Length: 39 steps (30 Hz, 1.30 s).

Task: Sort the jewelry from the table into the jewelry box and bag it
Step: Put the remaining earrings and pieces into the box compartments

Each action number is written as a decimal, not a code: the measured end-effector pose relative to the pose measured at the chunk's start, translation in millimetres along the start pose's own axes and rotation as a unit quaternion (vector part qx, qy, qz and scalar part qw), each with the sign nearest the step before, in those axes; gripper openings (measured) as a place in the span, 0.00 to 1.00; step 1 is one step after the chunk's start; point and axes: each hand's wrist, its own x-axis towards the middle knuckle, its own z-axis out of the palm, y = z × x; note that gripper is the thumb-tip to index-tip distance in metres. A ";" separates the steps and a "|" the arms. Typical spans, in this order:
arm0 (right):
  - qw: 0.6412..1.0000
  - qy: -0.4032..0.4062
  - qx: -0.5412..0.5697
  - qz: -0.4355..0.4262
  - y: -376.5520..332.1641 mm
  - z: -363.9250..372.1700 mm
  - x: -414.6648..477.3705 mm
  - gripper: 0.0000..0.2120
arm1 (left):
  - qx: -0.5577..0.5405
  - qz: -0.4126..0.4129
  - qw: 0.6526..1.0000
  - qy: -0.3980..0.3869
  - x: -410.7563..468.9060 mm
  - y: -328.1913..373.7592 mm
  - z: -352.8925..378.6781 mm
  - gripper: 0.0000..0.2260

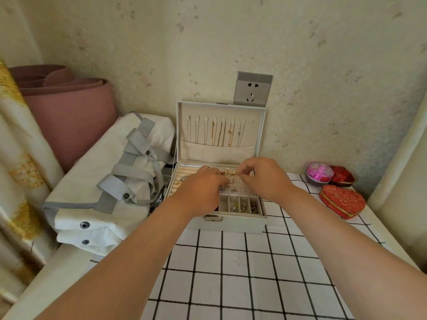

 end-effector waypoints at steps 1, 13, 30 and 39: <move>1.000 0.004 -0.014 -0.002 0.1 1.4 1.4 0.08 | -0.010 -0.003 1.000 0.008 0.5 -1.0 -3.0 0.24; 0.989 -0.039 -0.140 -0.012 -5.9 9.6 7.5 0.06 | -0.113 -0.061 0.987 0.094 3.5 -21.0 -23.8 0.19; 0.944 0.053 0.319 0.070 -56.9 -10.3 11.2 0.05 | -0.427 -0.104 0.881 0.173 2.2 2.0 -51.4 0.06; 0.939 0.024 0.338 0.061 -58.7 -9.2 10.6 0.04 | -0.422 -0.135 0.876 0.192 2.6 -1.0 -52.2 0.04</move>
